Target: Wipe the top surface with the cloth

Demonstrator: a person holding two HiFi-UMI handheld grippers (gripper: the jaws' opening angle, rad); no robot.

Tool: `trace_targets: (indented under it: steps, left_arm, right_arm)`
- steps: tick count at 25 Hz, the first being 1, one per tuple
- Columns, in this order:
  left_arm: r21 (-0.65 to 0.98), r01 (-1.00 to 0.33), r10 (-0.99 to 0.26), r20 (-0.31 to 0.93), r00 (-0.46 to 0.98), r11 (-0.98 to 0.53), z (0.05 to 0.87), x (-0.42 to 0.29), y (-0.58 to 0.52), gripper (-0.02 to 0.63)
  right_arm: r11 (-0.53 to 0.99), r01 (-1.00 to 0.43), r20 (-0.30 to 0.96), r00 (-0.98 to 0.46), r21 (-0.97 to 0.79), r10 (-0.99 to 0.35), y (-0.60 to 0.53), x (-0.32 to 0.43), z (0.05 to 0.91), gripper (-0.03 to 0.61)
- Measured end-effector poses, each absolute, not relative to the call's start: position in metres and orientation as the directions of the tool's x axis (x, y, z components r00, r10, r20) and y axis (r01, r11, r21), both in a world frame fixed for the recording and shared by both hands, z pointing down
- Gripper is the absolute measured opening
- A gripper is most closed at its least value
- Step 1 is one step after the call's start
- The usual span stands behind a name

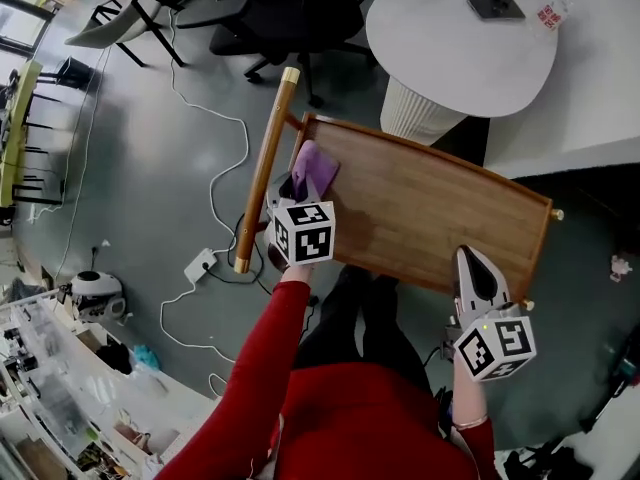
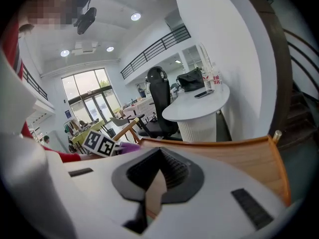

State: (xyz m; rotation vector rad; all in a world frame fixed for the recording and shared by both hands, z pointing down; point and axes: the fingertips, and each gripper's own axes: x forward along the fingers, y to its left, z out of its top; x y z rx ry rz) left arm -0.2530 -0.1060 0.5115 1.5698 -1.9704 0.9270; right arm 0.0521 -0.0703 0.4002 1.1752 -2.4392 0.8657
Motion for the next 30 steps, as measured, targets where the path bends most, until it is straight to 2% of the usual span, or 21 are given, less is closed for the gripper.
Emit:
trace_targets:
  steps: [9,18,25,30]
  left_arm:
    - [-0.196,-0.978,-0.572,0.795,-0.201,0.072,0.520,-0.244,0.031,0.049]
    - [-0.202,-0.979,-0.602,0.781,-0.165,0.006,0.530,-0.251,0.045,0.049]
    - [-0.163,-0.981,-0.621,0.781,-0.065,-0.102,0.519,-0.252,0.044,0.049]
    - [-0.048,-0.975,-0.569,0.817,0.087,-0.217,0.527,-0.209,0.047,0.049]
  right_arm:
    - [0.531,-0.749,0.499,-0.661,-0.396,-0.561,-0.058,0.025,0.399,0.005]
    - [0.517,-0.764,0.484,-0.645,-0.385,-0.592,-0.035,0.013,0.410,0.005]
    - [0.384,-0.855,0.478,-0.514,-0.348,-0.712,-0.008,0.035,0.390,0.005]
    - [0.262,-0.903,0.488,-0.408,-0.341,-0.771,0.015,0.074,0.393,0.005]
